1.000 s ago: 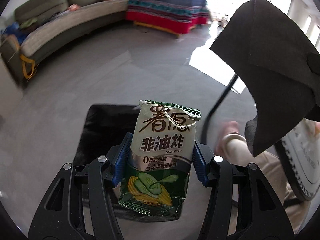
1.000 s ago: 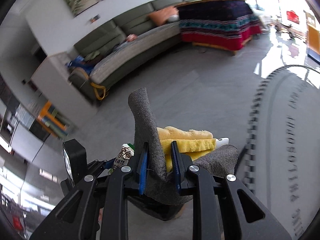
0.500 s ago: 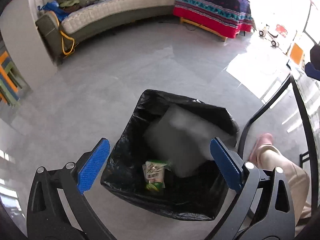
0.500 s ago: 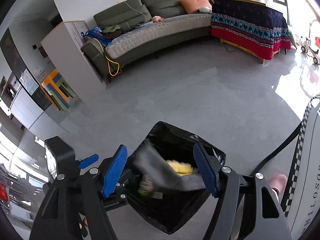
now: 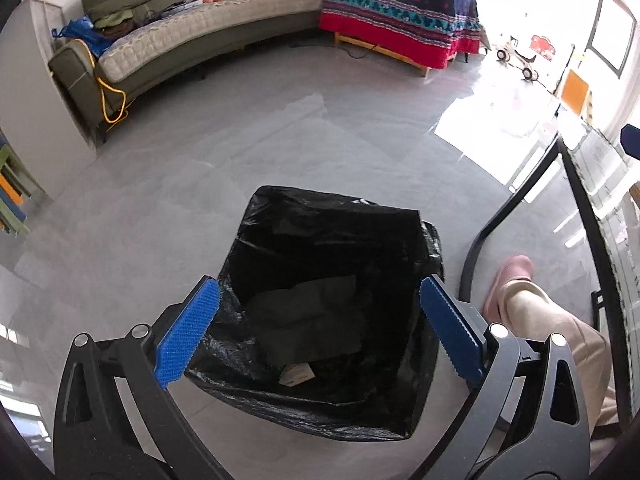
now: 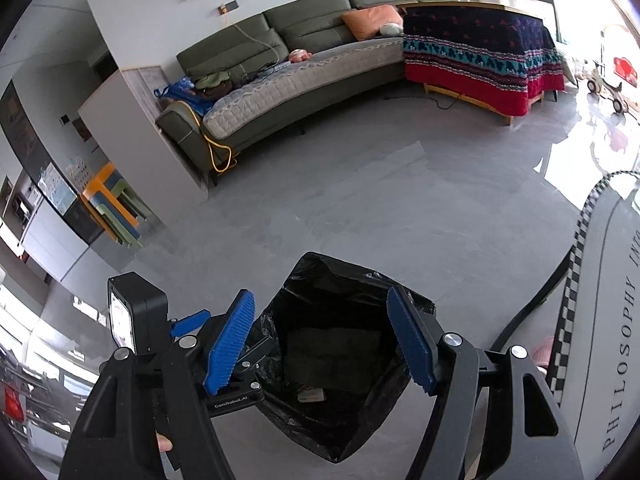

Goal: Collect trash
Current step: 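Move both tools back over the table toward the remaining trash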

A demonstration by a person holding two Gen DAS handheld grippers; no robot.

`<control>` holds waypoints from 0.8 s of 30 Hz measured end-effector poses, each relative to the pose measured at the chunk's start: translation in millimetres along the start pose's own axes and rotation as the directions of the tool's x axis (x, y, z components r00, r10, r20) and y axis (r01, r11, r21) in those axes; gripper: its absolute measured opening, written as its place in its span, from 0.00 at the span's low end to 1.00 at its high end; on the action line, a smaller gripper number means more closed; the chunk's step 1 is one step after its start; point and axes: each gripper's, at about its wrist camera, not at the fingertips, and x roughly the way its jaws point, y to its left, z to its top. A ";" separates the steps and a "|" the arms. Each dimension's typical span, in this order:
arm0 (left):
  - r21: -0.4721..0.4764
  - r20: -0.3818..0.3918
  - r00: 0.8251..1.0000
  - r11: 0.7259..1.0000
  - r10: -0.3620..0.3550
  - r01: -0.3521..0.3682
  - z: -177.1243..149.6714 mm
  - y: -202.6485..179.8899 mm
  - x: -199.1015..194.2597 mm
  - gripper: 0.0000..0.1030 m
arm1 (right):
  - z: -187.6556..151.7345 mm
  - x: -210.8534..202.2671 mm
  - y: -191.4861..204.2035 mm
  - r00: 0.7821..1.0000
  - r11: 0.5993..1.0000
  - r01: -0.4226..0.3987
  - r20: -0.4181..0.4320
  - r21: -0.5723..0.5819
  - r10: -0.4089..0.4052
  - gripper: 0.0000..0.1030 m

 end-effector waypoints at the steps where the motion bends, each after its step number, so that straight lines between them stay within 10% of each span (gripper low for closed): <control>1: 0.006 0.003 1.000 1.000 -0.005 0.005 0.4 -4.7 -2.1 0.94 | -1.1 -3.9 -3.8 1.000 1.000 -0.002 0.005 0.008 0.002 0.68; 14: 0.153 0.030 0.990 0.980 -0.136 0.130 13.8 -100.9 -27.5 0.94 | -24.9 -73.8 -70.7 0.993 0.987 0.065 0.091 0.147 -0.079 0.68; 24: 0.310 0.000 0.957 0.910 -0.290 0.276 19.0 -204.9 -39.8 0.94 | -56.1 -150.3 -155.9 0.954 0.925 0.209 0.144 0.317 -0.264 0.68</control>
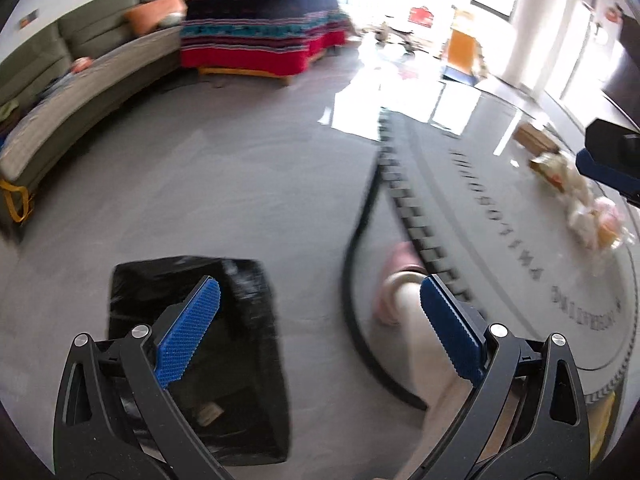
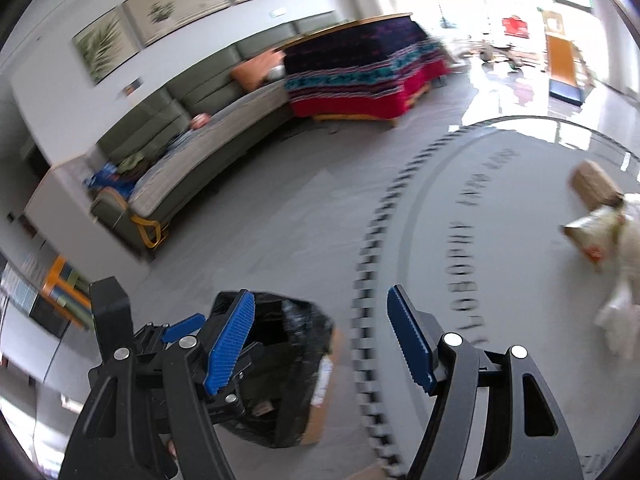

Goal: Collect trash
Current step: 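Move both tools back over the table toward the remaining trash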

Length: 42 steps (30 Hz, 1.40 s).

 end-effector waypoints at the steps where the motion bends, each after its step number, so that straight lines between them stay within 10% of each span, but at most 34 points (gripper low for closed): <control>1: 0.022 -0.006 1.000 1.000 -0.018 0.018 3.8 -12.7 2.7 0.94 | 1.8 -5.5 -9.0 1.000 1.000 0.011 0.009 0.010 -0.012 0.68; 22: 0.235 -0.104 0.961 0.932 -0.257 0.274 70.9 -183.2 47.4 0.94 | 27.1 -66.6 -222.7 0.960 0.932 0.278 -0.032 0.232 -0.278 0.68; 42: 0.317 -0.163 0.945 0.892 -0.283 0.322 114.2 -246.3 88.2 0.94 | 45.3 19.5 -335.6 0.856 0.888 0.449 -0.331 0.096 -0.397 0.70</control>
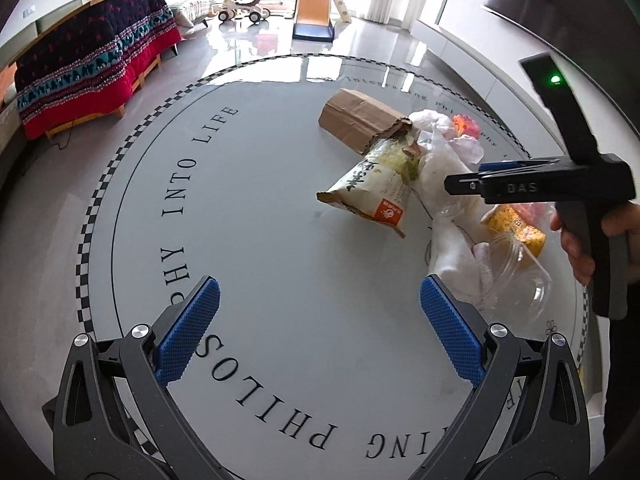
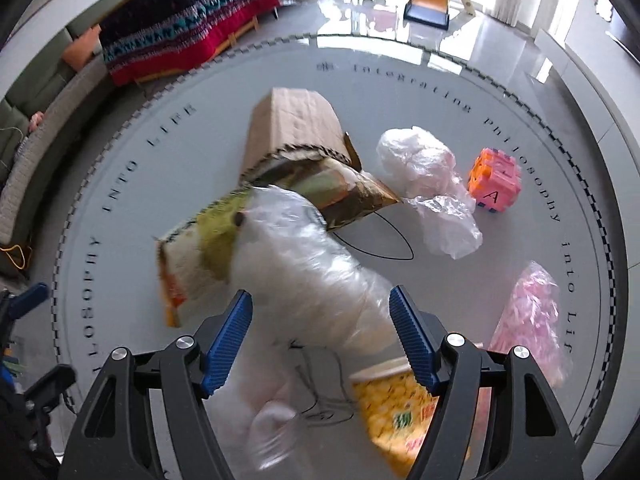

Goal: Collect trash
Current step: 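Move both tools back over the table toward the remaining trash, then grasp the green corn snack bag with the left tool while the right tool grasps the clear plastic bag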

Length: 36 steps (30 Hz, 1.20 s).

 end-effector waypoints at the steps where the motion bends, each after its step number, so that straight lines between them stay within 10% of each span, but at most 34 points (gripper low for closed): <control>1: -0.001 0.000 1.000 1.000 0.002 -0.002 0.4 0.4 0.1 0.94 | 0.3 3.1 -2.7 1.000 1.000 -0.001 -0.005 0.005 0.001 0.70; 7: -0.006 0.006 1.000 1.000 -0.001 0.001 4.5 2.4 -0.5 0.94 | -5.6 -6.1 -5.3 0.999 1.000 -0.024 0.025 0.017 0.023 0.43; 19: 0.158 0.013 1.000 0.987 0.007 -0.009 52.4 -39.6 22.2 0.94 | -18.5 -102.5 -34.8 0.956 0.982 -0.123 0.281 0.141 0.079 0.43; 36: 0.210 -0.100 0.993 0.977 0.065 -0.043 90.5 -75.6 117.1 0.94 | -26.3 -103.1 -70.0 0.941 0.967 -0.161 0.328 0.199 0.089 0.43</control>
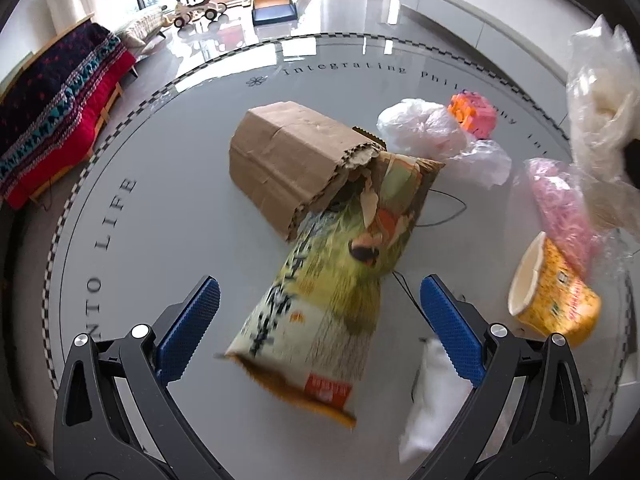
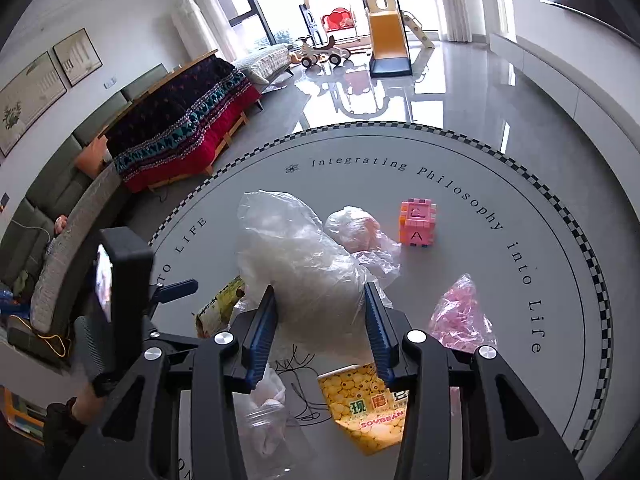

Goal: Collect trash
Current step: 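Grasp the green corn snack bag with the left tool while the right tool grasps the clear plastic bag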

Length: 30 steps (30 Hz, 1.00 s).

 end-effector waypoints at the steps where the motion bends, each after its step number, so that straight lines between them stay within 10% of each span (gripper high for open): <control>1: -0.003 -0.002 1.000 1.000 0.002 -0.002 2.4 -0.2 3.1 0.94 | -1.0 1.2 -1.9 1.000 1.000 0.000 -0.001 0.006 0.000 0.43; 16: -0.042 -0.040 0.999 0.999 -0.010 0.008 -3.3 -8.2 34.5 0.90 | -8.0 10.3 -12.1 1.000 0.999 -0.008 -0.003 0.049 0.008 0.43; 22: -0.078 0.011 1.000 0.997 -0.022 0.023 -4.6 0.1 23.4 0.52 | -7.9 7.0 -9.2 1.000 0.999 -0.003 0.003 0.052 0.003 0.43; 30: -0.103 0.016 0.998 0.993 -0.061 0.062 -22.3 4.6 8.5 0.50 | -11.8 -2.1 4.7 1.000 0.999 -0.005 0.010 0.033 0.005 0.43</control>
